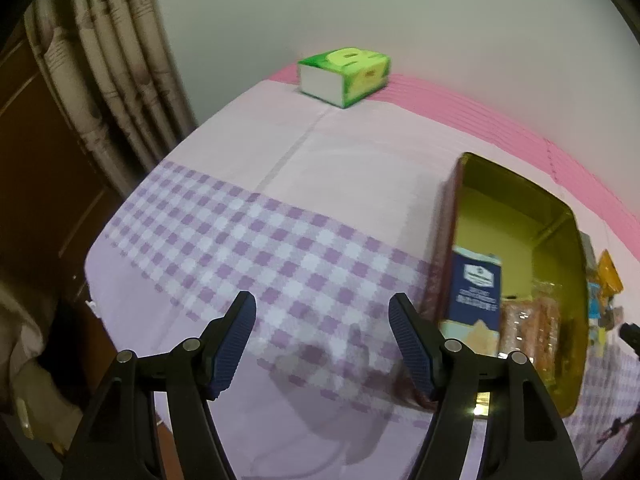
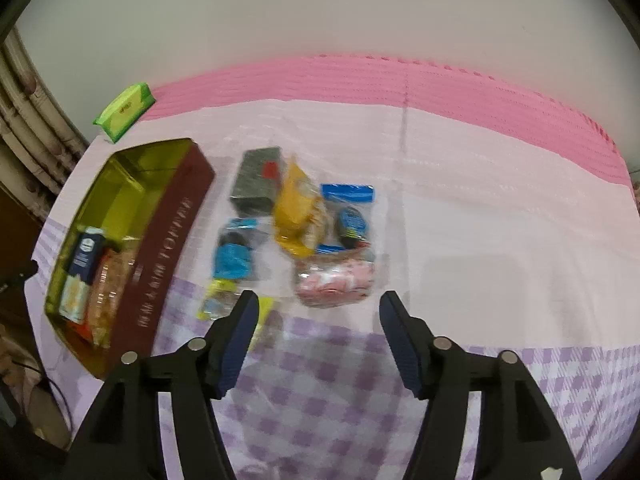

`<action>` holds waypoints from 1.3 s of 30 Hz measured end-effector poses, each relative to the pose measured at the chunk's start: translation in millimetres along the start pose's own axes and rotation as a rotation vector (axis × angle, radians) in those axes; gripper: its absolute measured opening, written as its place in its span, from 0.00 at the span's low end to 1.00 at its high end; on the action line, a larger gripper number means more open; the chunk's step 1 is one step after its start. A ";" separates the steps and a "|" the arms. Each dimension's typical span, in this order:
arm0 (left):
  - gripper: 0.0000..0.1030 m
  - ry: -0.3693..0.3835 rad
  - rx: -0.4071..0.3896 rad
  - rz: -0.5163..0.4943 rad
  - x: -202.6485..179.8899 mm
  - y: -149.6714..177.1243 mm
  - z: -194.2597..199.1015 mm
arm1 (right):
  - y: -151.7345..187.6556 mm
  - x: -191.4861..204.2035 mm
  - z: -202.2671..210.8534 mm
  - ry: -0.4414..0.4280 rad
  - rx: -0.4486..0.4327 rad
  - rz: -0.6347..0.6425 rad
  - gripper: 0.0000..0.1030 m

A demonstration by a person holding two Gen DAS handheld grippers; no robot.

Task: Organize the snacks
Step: 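Move the right gripper back and grasp the pink-and-white wrapped snack, then grasp the small clear-and-yellow candy packet with the left gripper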

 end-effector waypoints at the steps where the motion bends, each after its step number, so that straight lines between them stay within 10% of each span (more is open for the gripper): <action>1: 0.67 0.006 -0.006 -0.008 -4.0 0.0 1.3 | 0.6 -3.2 -4.0 0.000 -0.004 -0.002 0.60; 20: 0.68 0.159 -0.020 -0.302 -152.0 8.0 31.8 | -7.7 -5.0 -38.3 -0.074 -0.096 0.029 0.46; 39: 0.68 0.395 0.110 -0.525 -311.4 55.6 14.5 | -2.5 -90.2 -30.8 0.216 -0.218 -0.138 0.44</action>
Point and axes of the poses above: each gripper's, at about its wrist camera, not at the fingertips, and z roughly against the way its jaws point, x to its left, y to its underside, the point moved 4 cm from there along -z, roughly the way its jaws point, and after that the axes turned 2 degrees about -x, right-handed, at the moved point
